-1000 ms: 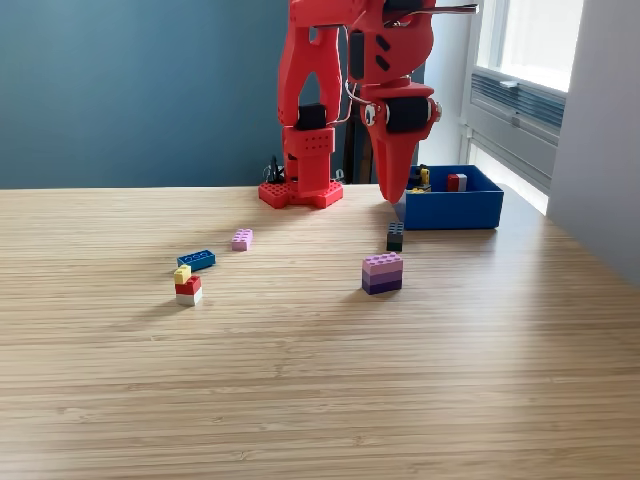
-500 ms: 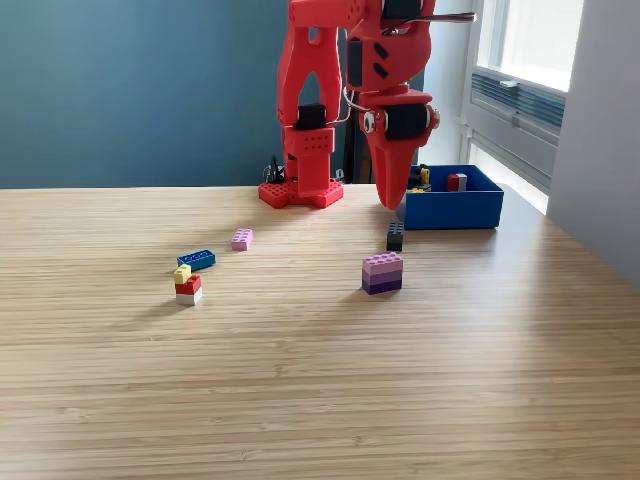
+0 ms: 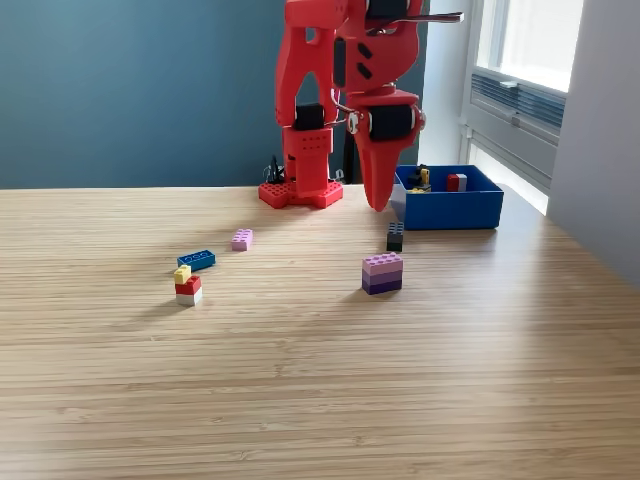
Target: Grasp a lego block and put it in the bin.
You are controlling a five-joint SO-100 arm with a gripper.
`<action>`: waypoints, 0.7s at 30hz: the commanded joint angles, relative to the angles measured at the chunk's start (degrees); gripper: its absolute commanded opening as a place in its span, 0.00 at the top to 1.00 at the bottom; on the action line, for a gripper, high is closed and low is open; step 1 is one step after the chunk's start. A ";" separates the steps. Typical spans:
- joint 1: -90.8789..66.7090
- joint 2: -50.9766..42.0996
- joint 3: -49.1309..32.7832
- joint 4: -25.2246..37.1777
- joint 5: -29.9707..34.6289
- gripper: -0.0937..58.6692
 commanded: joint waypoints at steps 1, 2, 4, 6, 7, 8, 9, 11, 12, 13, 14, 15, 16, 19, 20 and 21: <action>5.54 6.24 -1.49 -0.88 -1.76 0.83; 6.94 6.24 -1.23 -0.97 -2.20 0.81; 10.11 6.24 -0.53 -1.05 -2.99 0.78; 13.80 6.24 0.70 -2.11 -4.04 0.76; 15.56 6.24 1.49 -2.81 -4.83 0.74; 17.23 6.24 2.20 -3.43 -5.89 0.73; 18.81 6.24 2.90 -3.87 -6.94 0.72; 21.45 6.24 4.04 -4.04 -9.23 0.70; 22.59 6.33 4.57 -4.04 -10.37 0.69; 23.55 6.33 5.19 -4.04 -11.34 0.67; 24.70 6.33 5.80 -4.04 -12.30 0.66; 25.84 6.33 6.33 -4.04 -13.27 0.65; 26.81 6.33 6.68 -4.04 -14.24 0.65; 29.62 6.50 7.56 -4.04 -15.56 0.64; 30.41 6.86 7.73 -4.04 -15.29 0.64; 31.29 7.03 7.82 -4.04 -14.50 0.65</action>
